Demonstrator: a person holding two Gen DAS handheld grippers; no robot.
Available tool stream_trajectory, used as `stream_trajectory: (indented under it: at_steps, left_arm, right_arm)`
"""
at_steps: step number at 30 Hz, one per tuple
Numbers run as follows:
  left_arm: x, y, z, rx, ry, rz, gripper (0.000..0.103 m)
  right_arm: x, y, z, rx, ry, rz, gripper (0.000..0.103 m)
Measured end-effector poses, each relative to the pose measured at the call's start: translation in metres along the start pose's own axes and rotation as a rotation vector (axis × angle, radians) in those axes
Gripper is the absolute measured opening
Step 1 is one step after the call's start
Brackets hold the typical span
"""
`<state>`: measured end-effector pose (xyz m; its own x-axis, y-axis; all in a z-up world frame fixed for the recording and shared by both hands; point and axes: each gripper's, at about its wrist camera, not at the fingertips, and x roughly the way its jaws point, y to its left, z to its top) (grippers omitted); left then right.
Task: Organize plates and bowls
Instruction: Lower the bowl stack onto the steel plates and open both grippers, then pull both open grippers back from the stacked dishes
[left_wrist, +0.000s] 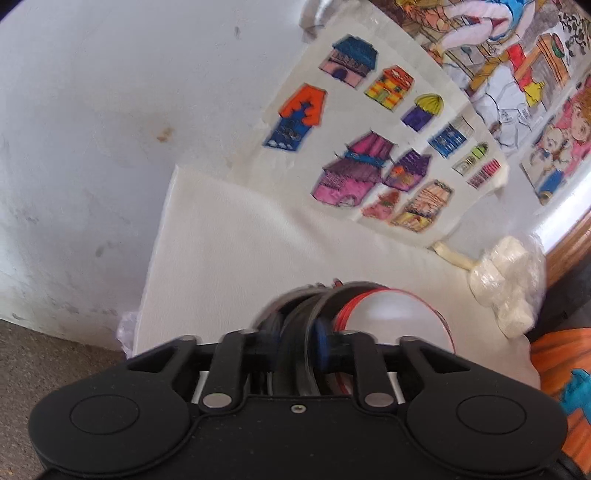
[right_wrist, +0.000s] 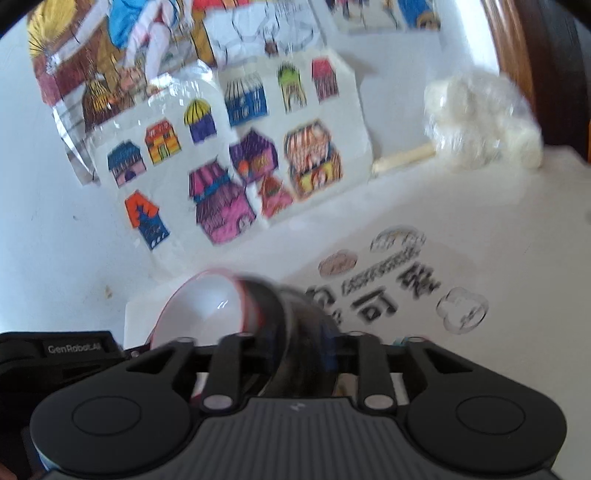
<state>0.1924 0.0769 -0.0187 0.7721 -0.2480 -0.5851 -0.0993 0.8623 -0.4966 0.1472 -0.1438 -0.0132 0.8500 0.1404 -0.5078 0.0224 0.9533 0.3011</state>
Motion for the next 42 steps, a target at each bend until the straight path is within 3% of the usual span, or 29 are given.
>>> stream_trajectory:
  at_steps: [2,5,7,9,18,25,30,42]
  left_arm:
    - [-0.001,0.002,0.001,-0.008,-0.002,-0.009,0.026]
    - [-0.003,0.004,0.001,-0.013,-0.018,-0.012,0.03]
    - [-0.01,0.004,0.001,-0.018,-0.067,0.016,0.068]
    - [-0.016,0.005,0.002,-0.02,-0.112,-0.001,0.078]
    - [-0.025,0.0,0.0,-0.013,-0.134,0.002,0.086]
    - [-0.041,-0.01,-0.005,0.014,-0.166,0.003,0.102]
    - [-0.052,-0.017,-0.011,0.037,-0.178,0.008,0.102]
    - [-0.084,-0.029,-0.03,0.11,-0.203,0.024,0.102]
  right_arm:
    - [-0.002,-0.001,0.002,0.004,-0.011,-0.012,0.051]
    - [-0.002,-0.005,0.001,0.014,-0.014,-0.009,0.053]
    - [-0.003,-0.006,0.001,0.019,-0.014,-0.007,0.055]
    - [-0.003,-0.007,0.001,0.018,-0.016,-0.01,0.059]
    - [-0.015,-0.012,-0.002,0.035,-0.05,-0.031,0.086]
    - [-0.032,-0.015,-0.001,0.041,-0.087,-0.016,0.093]
    - [-0.048,-0.023,-0.003,0.053,-0.136,-0.028,0.103]
    - [-0.093,-0.035,-0.013,0.033,-0.226,-0.076,0.103]
